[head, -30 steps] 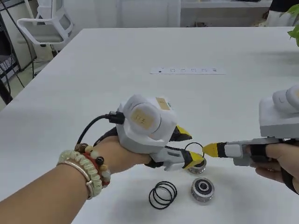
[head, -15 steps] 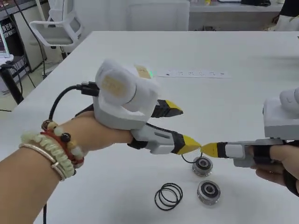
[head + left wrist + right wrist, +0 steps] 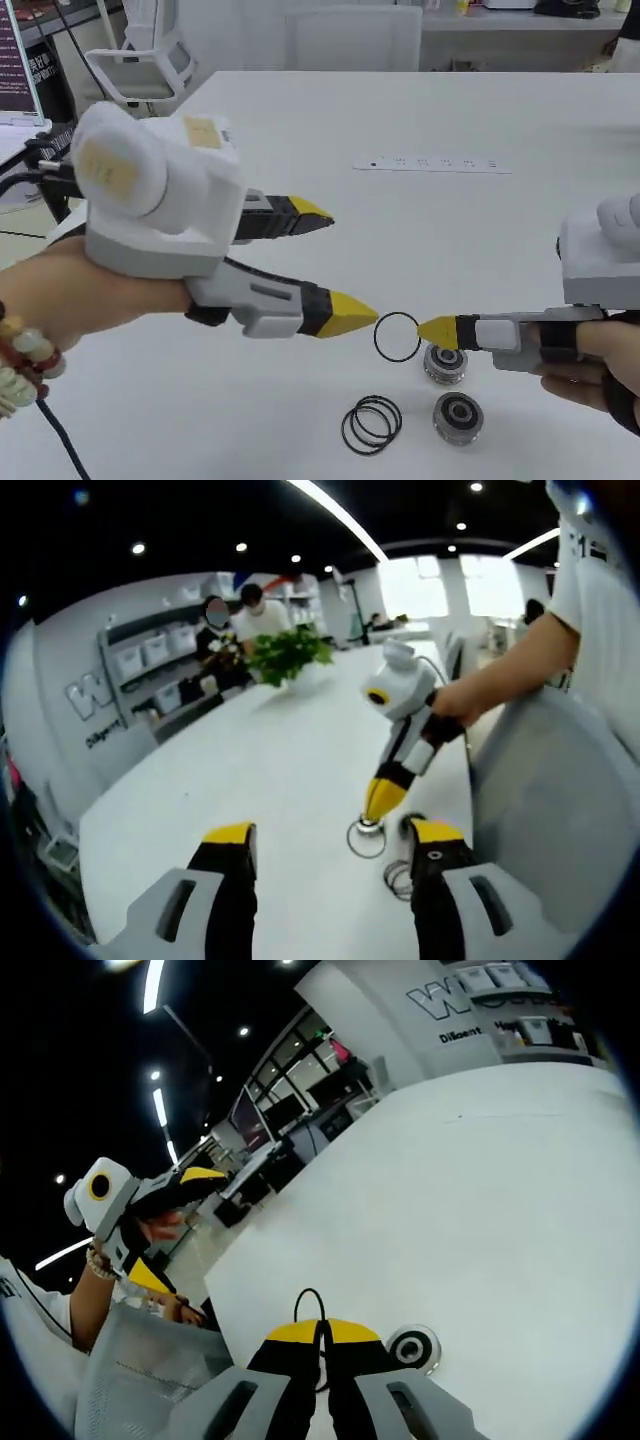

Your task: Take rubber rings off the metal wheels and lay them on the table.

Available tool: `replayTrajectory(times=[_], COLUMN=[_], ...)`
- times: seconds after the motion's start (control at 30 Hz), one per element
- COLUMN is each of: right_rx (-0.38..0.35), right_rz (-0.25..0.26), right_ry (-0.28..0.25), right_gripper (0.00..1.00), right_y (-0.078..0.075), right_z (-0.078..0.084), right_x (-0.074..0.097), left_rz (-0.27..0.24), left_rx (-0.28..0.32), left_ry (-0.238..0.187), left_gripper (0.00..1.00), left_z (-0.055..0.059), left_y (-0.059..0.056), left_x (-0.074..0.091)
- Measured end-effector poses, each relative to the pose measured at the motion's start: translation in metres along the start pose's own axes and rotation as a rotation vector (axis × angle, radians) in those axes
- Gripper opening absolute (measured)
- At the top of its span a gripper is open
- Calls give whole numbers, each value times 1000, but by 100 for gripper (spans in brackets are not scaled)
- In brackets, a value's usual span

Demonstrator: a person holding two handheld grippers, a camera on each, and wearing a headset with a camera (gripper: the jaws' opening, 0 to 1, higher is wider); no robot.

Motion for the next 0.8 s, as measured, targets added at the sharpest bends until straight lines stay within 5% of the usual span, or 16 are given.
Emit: replayTrajectory(times=[0.3,0.53,0.8], right_rx=[26,37,57], right_rz=[-50,-80,-82], right_ry=[85,145,220], right_gripper=[0,0,0], right_y=[14,21,20], right_z=[17,30,46], right_x=[-12,-19,-24], left_rz=[-32,-94,-124], left_rx=[50,110,170], left_ry=[-27,37,67], left_gripper=[64,64,63], left_z=[13,45,66], left_y=[-16,-23,-30], left_x=[34,54,64])
Point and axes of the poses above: the centre of the closed fingertips' face, and the gripper's own axes: x roughly backward along the fingers, y roughly to its left, z roughly out of its underside, the point moved 5 cm from there along x, roughly backward along the fingers, and after that the axes turned 5 degrees about -y, right-handed, at the moved point
